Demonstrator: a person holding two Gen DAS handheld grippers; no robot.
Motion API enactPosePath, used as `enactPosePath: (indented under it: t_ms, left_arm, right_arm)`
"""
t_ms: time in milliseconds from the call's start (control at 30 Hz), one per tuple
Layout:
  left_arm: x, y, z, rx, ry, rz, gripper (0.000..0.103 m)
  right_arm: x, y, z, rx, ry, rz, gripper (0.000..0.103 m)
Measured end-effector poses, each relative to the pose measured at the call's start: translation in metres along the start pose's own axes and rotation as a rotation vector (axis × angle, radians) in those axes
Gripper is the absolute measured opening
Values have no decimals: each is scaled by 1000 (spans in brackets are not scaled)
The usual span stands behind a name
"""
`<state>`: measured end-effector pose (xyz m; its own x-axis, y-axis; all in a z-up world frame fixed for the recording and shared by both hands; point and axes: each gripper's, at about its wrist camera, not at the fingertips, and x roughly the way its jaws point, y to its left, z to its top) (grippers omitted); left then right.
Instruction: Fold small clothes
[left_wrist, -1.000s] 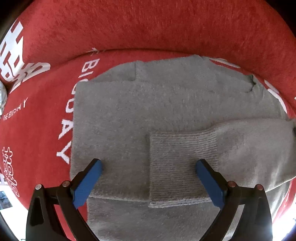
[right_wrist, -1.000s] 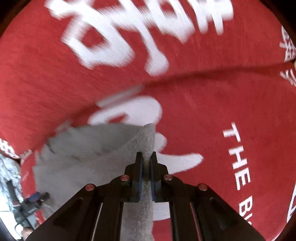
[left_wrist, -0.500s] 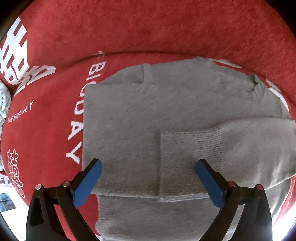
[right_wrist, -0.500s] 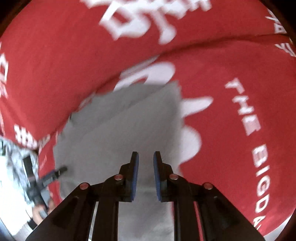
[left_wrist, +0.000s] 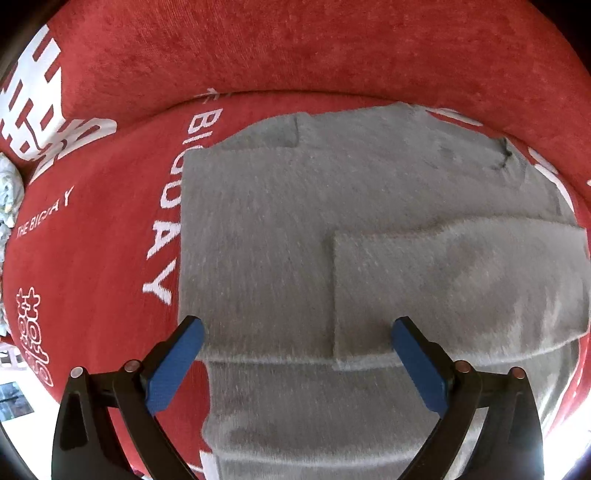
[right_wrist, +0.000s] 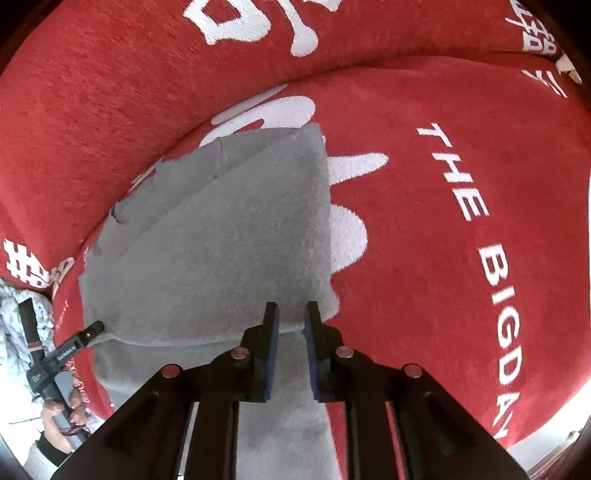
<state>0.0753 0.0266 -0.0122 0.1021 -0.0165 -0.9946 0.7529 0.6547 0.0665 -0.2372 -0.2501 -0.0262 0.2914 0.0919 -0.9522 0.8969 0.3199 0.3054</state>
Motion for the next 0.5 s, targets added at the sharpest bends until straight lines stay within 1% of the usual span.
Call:
enactPosePath:
  t_ms: [200, 233, 267, 300, 333, 467, 500]
  left_arm:
    - [-14, -9, -17, 19, 34, -4, 102]
    - [-16, -10, -18, 23, 37, -6, 102]
    - [-18, -12, -20, 28, 39, -6, 102]
    - [-21, -14, -23, 35, 40, -2, 102]
    - [-23, -16, -25, 39, 42, 1, 102]
    - [-28, -21, -31, 39, 60, -9, 102]
    - [-29, -23, -33, 40, 65, -9, 102]
  right_arm:
    - [-8, 7, -16, 41, 35, 36, 22]
    - [-9, 9, -19, 41, 42, 40, 27]
    - [-10, 9, -23, 44, 50, 44, 30]
    - [-11, 9, -24, 48, 53, 48, 37]
    - [-12, 9, -27, 54, 57, 54, 40]
    - [-12, 14, -33, 55, 72, 78, 41]
    - [-13, 14, -35, 54, 76, 83, 44]
